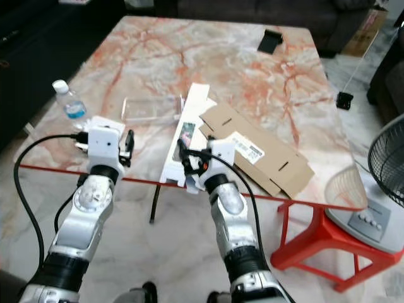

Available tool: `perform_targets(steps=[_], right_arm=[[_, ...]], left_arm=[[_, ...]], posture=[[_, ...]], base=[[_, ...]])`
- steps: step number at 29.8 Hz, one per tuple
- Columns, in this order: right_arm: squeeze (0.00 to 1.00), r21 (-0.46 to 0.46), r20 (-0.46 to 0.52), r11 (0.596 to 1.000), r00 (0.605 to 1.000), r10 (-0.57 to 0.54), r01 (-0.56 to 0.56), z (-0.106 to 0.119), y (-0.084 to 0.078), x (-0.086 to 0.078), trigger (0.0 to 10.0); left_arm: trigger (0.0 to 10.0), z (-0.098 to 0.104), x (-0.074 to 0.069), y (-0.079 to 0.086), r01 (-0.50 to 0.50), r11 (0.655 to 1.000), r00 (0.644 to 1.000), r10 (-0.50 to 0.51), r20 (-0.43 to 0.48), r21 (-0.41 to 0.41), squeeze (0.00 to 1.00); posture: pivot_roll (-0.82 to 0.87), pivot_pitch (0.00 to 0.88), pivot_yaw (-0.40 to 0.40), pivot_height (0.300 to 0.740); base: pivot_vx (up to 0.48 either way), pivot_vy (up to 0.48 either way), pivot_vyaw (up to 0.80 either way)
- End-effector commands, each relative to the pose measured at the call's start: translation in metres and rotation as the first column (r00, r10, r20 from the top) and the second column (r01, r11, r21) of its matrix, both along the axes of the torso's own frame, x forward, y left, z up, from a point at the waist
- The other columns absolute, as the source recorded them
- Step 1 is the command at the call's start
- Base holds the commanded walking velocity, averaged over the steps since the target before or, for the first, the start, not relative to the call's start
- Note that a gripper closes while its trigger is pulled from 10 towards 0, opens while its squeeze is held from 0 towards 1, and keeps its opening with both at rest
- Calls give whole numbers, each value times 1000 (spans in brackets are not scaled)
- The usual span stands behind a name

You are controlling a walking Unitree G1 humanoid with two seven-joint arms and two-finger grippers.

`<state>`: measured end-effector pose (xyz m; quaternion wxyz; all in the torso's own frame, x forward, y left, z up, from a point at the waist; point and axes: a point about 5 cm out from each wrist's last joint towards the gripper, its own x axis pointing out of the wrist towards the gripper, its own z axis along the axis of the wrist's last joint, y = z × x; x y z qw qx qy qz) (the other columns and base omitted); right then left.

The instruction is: Picking trash to rubbish bin

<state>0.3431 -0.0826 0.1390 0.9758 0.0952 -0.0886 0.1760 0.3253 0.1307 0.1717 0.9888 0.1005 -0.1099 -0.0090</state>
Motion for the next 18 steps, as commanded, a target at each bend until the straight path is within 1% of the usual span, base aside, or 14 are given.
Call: perform_targets(steps=[1,3,4,8,11,18], right_arm=[[0,3,51,1000,999,-18,18,17,-2,4,10000],[0,15,82,999,996,-42,41,29,-5,7,10000],[0,26,109,998,992,-58,55,40,-8,10,10000],[0,24,127,998,990,-56,53,49,-8,11,10000],[0,22,126,999,991,-49,47,49,-7,10,10000],[0,19,103,999,994,-29,28,45,-2,8,10000]], left_arm=[[10000,11,1,-4,10,999,999,-11,33,35,0],[10000,12,2,-3,8,999,999,-9,36,41,0],[10000,13,3,-1,4,999,999,-6,37,42,0],[10000,14,3,2,-14,999,999,13,32,47,0],[10000,13,2,3,-20,999,999,19,35,43,0],[10000,14,3,5,-35,999,999,34,39,39,0]], posture=[[31,242,-10,740],[30,246,-12,740],[30,245,-12,740],[26,241,-17,740],[28,234,-21,740],[29,209,-22,740]], base=[[0,0,0],[0,0,0],[0,0,0],[0,0,0],[0,0,0],[270,0,0]])
